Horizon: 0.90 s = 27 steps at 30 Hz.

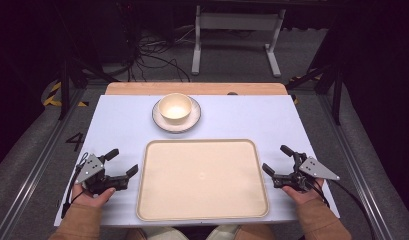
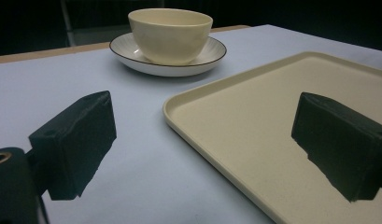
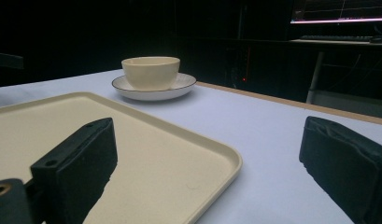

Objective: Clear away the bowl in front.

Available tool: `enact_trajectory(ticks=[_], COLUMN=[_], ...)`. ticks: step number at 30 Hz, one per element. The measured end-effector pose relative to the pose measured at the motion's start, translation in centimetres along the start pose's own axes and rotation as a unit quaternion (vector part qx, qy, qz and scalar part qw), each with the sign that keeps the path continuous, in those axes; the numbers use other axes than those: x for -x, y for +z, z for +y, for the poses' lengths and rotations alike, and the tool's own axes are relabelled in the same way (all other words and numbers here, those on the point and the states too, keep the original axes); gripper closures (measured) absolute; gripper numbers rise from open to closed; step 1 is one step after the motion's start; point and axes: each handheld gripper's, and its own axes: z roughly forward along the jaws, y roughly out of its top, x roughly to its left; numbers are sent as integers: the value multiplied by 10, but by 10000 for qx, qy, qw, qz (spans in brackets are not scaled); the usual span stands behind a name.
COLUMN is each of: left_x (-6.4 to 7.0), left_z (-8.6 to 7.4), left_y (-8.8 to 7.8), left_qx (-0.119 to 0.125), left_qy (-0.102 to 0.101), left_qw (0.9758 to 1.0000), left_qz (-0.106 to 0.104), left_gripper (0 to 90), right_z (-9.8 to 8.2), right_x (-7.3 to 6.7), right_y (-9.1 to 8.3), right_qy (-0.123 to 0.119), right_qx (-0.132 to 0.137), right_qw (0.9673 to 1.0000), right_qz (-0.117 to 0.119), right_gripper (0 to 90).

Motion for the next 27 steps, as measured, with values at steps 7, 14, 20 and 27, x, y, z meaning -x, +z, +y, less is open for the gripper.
enact_trajectory(ticks=[7, 14, 20, 27], left_x=[0, -1, -1, -1], left_z=[0, 0, 1, 7], left_y=[0, 0, 1, 0], left_qx=[2, 7, -29, 41], left_qy=[16, -30, -6, -61], left_qw=[10000, 10000, 10000, 10000], left_qz=[-18, -13, -37, -7], left_gripper=[70, 71, 78, 82], right_z=[0, 0, 0, 0], right_x=[0, 1, 1, 1], right_y=[0, 0, 0, 0], right_qy=[22, 28, 47, 51], right_qx=[5, -11, -16, -29], right_qw=[10000, 10000, 10000, 10000], right_qz=[20, 18, 26, 43], right_gripper=[53, 57, 57, 58])
